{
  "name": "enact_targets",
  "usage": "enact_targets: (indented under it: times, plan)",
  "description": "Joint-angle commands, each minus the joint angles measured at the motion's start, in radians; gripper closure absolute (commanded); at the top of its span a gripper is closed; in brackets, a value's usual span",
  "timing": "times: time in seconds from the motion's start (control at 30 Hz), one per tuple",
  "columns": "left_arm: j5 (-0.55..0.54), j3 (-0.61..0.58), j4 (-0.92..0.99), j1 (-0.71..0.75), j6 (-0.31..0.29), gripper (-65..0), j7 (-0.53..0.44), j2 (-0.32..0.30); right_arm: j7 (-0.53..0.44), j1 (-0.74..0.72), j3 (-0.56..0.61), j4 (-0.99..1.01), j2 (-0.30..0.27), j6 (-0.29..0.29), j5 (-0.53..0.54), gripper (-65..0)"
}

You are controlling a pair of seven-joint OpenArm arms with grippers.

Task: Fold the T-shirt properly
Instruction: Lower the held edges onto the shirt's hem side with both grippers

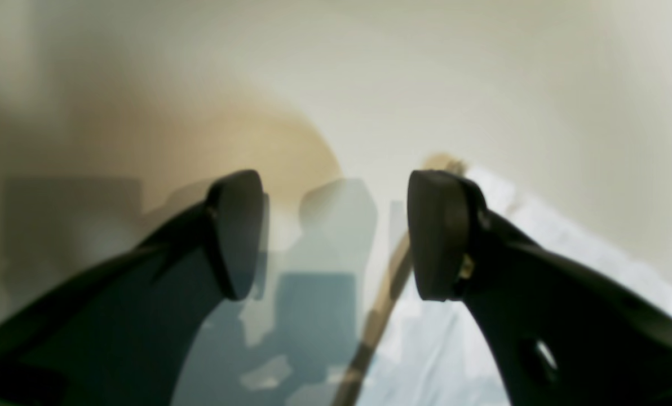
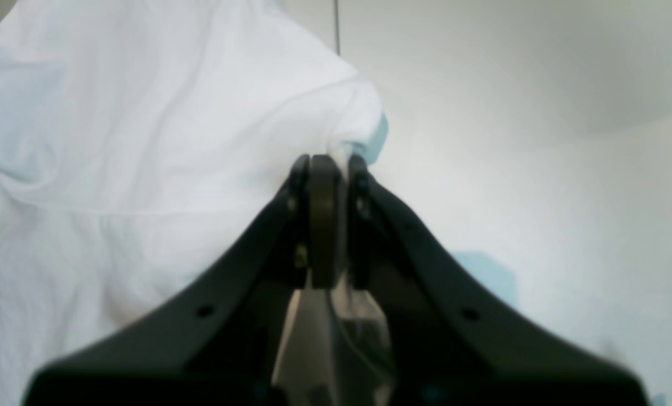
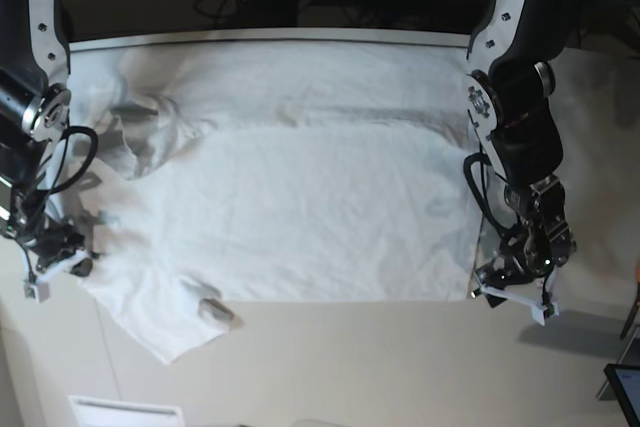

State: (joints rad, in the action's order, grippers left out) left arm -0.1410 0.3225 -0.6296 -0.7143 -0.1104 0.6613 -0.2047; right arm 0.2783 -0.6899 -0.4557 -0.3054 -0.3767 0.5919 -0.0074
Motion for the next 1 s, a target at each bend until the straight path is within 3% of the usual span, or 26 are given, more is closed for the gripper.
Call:
enact_targets:
  times: [0.0,0.07,0.2,0.8,0.87,0.97]
  plan:
    - [-0.009,-0.006,0.041,-0.064,-0.010,-40.3,-0.036,-0.012,-0.015,-0.030,0.001,-0.016,-0.014,0.009,0.007,-0.4]
    - [-0.009,-0.006,0.141,-0.113,-0.031,-41.1,-0.071,-0.016,-0.015,-0.030,0.001,-0.016,-0.014,0.009,0.007,-0.3]
    - [-0.007,-0.006,0.254,-0.167,-0.134,-46.0,-0.111,-0.016,-0.015,-0.030,0.001,-0.016,-0.012,0.009,0.007,-0.3]
    - [0.004,-0.007,0.351,-0.160,-0.139,-45.3,-0.147,-0.016,-0.015,-0.032,0.001,-0.019,-0.015,0.009,0.007,-0.3]
    - [0.004,-0.007,0.351,-0.160,-0.139,-41.3,-0.147,-0.011,-0.015,-0.032,0.001,-0.019,-0.015,0.009,0.007,-0.3]
    - [0.004,-0.007,0.351,-0.160,-0.139,-28.0,-0.147,-0.006,-0.015,-0.032,0.001,-0.019,-0.015,0.009,0.007,-0.3]
